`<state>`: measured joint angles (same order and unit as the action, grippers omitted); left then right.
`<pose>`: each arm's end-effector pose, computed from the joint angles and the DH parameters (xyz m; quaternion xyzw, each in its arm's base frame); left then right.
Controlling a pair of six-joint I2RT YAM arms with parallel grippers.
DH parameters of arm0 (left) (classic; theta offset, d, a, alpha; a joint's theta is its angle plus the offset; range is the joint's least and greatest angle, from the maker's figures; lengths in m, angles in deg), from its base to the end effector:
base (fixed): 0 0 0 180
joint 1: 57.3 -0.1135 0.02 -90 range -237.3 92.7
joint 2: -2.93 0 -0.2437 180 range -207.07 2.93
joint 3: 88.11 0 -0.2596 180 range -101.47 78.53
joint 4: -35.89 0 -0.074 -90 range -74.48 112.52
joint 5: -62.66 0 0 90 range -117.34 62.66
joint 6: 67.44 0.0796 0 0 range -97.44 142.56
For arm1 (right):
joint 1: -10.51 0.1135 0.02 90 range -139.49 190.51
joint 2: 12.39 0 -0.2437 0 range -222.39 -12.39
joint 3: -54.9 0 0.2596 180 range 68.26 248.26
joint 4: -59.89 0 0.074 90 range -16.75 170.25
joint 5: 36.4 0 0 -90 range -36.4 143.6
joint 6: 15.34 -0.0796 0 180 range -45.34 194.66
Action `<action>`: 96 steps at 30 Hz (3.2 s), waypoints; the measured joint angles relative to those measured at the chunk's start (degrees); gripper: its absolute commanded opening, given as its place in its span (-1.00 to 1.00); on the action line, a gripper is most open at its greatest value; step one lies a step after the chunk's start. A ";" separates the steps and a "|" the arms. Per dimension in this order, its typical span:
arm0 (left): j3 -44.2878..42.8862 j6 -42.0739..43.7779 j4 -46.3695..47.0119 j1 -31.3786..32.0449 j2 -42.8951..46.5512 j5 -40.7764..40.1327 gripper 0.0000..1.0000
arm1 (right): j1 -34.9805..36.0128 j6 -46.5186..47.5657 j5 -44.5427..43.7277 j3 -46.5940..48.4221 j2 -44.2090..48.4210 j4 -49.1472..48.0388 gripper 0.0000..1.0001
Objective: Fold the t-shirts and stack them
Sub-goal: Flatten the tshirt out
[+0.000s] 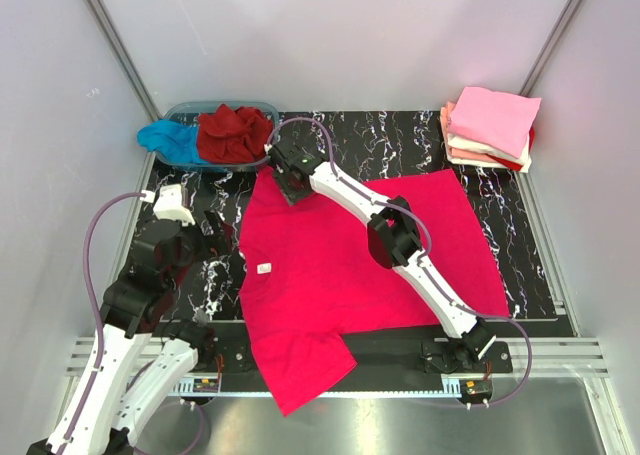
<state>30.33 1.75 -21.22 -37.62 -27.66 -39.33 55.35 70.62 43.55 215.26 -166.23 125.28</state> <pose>0.1648 -0.0414 0.3042 -0.0636 0.8435 -0.0988 0.5242 0.4178 0.3959 0.1200 -0.3125 0.9076 0.0338 0.2783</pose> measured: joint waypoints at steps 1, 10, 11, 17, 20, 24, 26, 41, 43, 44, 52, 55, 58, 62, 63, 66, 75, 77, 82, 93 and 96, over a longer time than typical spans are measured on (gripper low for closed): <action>0.00 0.00 0.04 0.00 0.00 0.00 0.97 | 0.00 0.04 0.00 0.00 -0.02 -0.07 0.00; 0.04 0.02 0.17 -0.28 0.00 0.20 0.97 | 0.09 0.90 -1.16 0.02 -0.52 -1.38 -0.71; 0.04 0.02 0.17 -0.28 0.00 0.20 0.97 | 0.11 1.03 -1.46 0.00 -0.52 -1.44 -0.73; 0.04 0.02 0.17 -0.28 0.00 0.22 0.97 | 0.13 1.46 -3.26 0.00 -0.52 -1.92 -0.74; 0.04 0.02 0.17 -0.28 0.00 0.24 0.97 | 0.13 2.03 -4.55 0.00 -0.52 -2.89 -0.74; 0.04 0.02 0.17 -0.31 -0.02 0.31 0.97 | 0.15 3.91 -6.62 0.00 -0.39 -4.07 -0.73; 0.04 0.02 0.17 -0.35 -0.11 0.46 0.97 | 0.13 4.83 -7.61 0.00 -0.31 -4.63 -0.72; 0.07 0.07 0.55 -0.48 -2.16 1.73 0.97 | -9.14 8.39 -11.72 0.00 0.04 -14.16 -0.27; 0.07 0.13 0.57 -0.50 -2.60 1.99 0.97 | -11.45 8.22 -11.74 1.05 -0.59 -15.37 -0.22; 0.07 0.24 0.57 -0.50 -2.82 2.12 0.97 | -12.31 8.31 -11.76 1.81 -1.03 -16.11 -0.22; 0.07 0.46 0.59 -0.50 -4.31 2.82 0.97 | -16.59 6.16 -10.69 -2.51 -0.37 -21.46 -0.10; 0.07 0.46 0.59 -0.50 -4.44 2.99 0.97 | -16.28 3.56 -5.90 -13.22 5.33 -23.32 -0.08; 0.07 0.46 0.61 -0.50 -4.39 3.06 0.97 | -15.34 -0.04 -0.35 -19.52 10.27 -24.09 -0.08; 0.09 0.50 0.61 -0.52 -4.39 3.23 0.97 | -13.60 -4.92 6.78 -22.14 14.58 -25.88 -0.14; 0.09 0.50 0.61 -0.57 -4.39 3.28 0.97 | -13.00 -6.01 8.37 -22.16 15.13 -26.67 -0.15; 0.11 0.68 0.61 -0.55 -4.39 3.32 0.97 | -11.47 -9.09 13.00 -21.97 15.43 -28.57 -0.21; 0.52 0.94 0.68 -0.55 -4.42 3.78 0.97 | -10.49 -13.97 18.62 -14.21 6.38 -28.74 -0.28; 0.72 0.98 0.74 -0.57 -4.42 3.91 0.97 | -10.64 -14.01 18.47 -13.40 4.15 -28.37 -0.28; 0.74 1.09 0.81 -0.55 -4.81 4.17 0.97 | -11.28 -14.25 17.46 -12.26 1.95 -28.15 -0.30; 0.76 1.14 0.87 -0.55 -5.73 4.31 0.97 | -17.97 -18.18 17.49 -3.39 -3.34 -25.07 -0.37; 0.76 1.14 0.92 -0.55 -6.05 4.33 0.97 | -21.29 -20.17 19.08 -2.21 -4.24 -24.87 -0.37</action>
<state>31.09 2.88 -20.30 -38.16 -33.71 -35.00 34.06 50.45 62.63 213.06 -170.47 100.41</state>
